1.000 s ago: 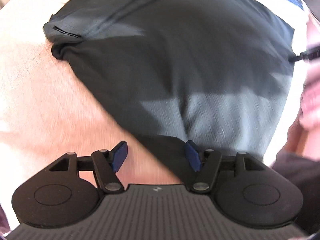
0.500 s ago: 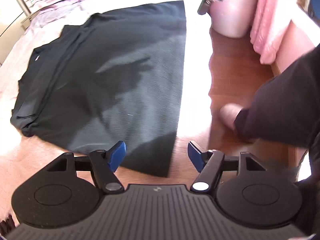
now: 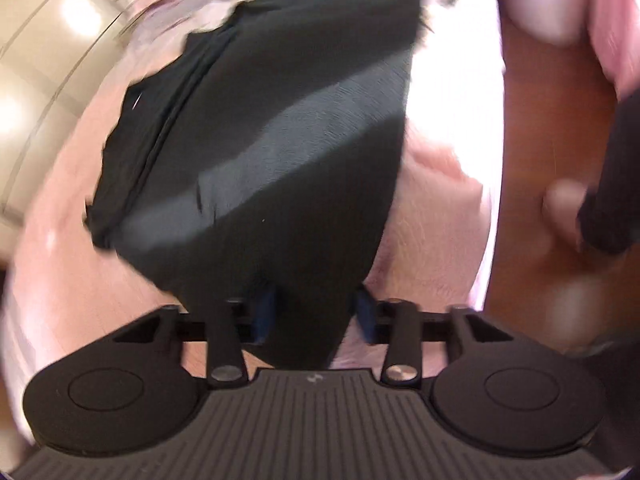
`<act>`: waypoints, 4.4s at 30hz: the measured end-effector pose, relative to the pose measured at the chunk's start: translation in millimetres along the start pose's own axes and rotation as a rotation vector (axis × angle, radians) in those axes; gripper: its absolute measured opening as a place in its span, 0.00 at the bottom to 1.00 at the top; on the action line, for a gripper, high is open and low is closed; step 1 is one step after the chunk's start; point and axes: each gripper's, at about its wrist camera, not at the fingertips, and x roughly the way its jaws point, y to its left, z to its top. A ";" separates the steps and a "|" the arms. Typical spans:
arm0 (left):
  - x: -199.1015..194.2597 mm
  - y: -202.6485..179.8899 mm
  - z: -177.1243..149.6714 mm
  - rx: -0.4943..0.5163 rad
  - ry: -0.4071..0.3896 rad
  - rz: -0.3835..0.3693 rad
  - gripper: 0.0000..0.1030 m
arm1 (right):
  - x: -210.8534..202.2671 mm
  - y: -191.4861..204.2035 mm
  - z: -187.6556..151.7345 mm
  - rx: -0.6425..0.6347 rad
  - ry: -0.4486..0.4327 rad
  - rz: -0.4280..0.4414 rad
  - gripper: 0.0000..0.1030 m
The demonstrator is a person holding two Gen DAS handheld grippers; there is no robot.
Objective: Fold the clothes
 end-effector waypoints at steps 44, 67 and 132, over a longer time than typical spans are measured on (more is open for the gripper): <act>22.2 -57.3 -50.4 0.492 -0.177 0.329 0.10 | 87.7 4.6 -117.5 -0.501 -0.119 -0.568 0.24; -137.2 -22.4 -99.5 0.336 -0.248 0.302 0.02 | -53.9 58.0 -98.2 -0.459 -0.228 -0.514 0.01; 177.3 312.6 -7.5 -0.151 -0.046 0.096 0.38 | 172.7 -223.7 132.6 0.006 -0.147 -0.081 0.51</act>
